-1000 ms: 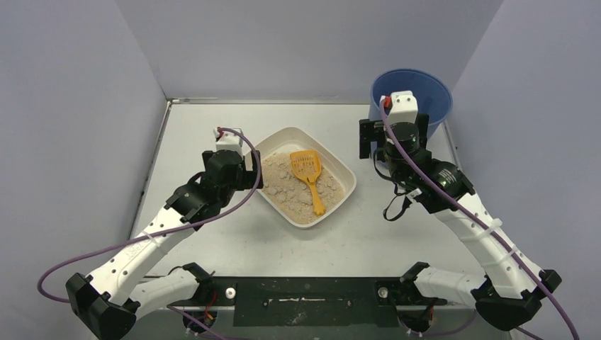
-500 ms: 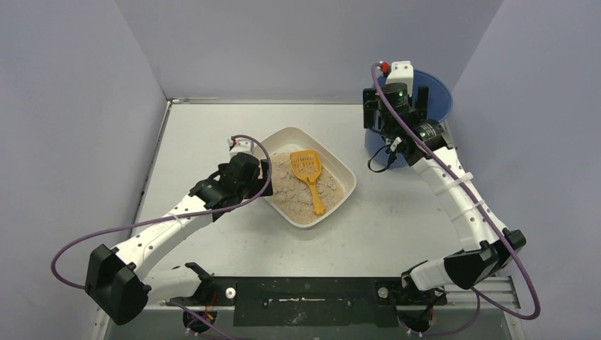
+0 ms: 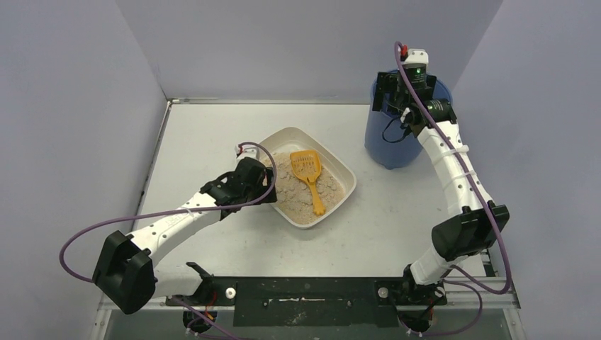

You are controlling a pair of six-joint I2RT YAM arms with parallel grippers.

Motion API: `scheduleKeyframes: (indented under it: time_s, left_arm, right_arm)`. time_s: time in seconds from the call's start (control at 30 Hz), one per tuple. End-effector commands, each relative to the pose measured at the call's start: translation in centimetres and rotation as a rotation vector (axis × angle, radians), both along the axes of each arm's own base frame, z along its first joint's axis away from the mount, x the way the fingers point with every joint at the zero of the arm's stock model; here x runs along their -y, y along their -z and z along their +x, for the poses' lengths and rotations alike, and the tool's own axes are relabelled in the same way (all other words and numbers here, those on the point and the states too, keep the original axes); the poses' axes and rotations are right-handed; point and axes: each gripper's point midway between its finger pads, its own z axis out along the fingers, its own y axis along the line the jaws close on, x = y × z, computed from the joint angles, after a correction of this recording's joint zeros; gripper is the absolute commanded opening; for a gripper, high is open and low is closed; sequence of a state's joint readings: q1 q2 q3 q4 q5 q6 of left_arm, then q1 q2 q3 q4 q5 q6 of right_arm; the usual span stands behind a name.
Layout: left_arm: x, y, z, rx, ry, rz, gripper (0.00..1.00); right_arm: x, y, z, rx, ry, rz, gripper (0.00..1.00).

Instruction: Clean the litter box

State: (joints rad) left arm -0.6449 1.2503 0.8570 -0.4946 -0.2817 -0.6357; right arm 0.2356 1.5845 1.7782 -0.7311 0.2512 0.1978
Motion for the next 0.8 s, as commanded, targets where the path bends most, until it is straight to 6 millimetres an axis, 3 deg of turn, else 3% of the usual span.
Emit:
scheduleKeyframes:
  time_s: [0.0, 0.37, 0.63, 0.77]
  left_arm:
    - [1.1, -0.2, 1.2, 0.029, -0.005, -0.054, 0.81]
    - [2.8, 1.1, 2.1, 0.007, -0.002, -0.104, 0.78]
    - [3.5, 2.7, 2.2, -0.034, 0.003, -0.113, 0.66]
    - [3.3, 3.3, 2.1, -0.042, -0.003, -0.103, 0.55]
  right_arm:
    - [-0.5, -0.7, 1.9, 0.030, -0.056, 0.088, 1.00]
    - [-2.5, 2.0, 3.4, -0.041, -0.139, 0.144, 0.93]
    - [-2.8, 3.4, 4.1, -0.077, -0.149, 0.145, 0.83]
    - [-3.0, 3.5, 4.2, -0.082, -0.155, 0.149, 0.72]
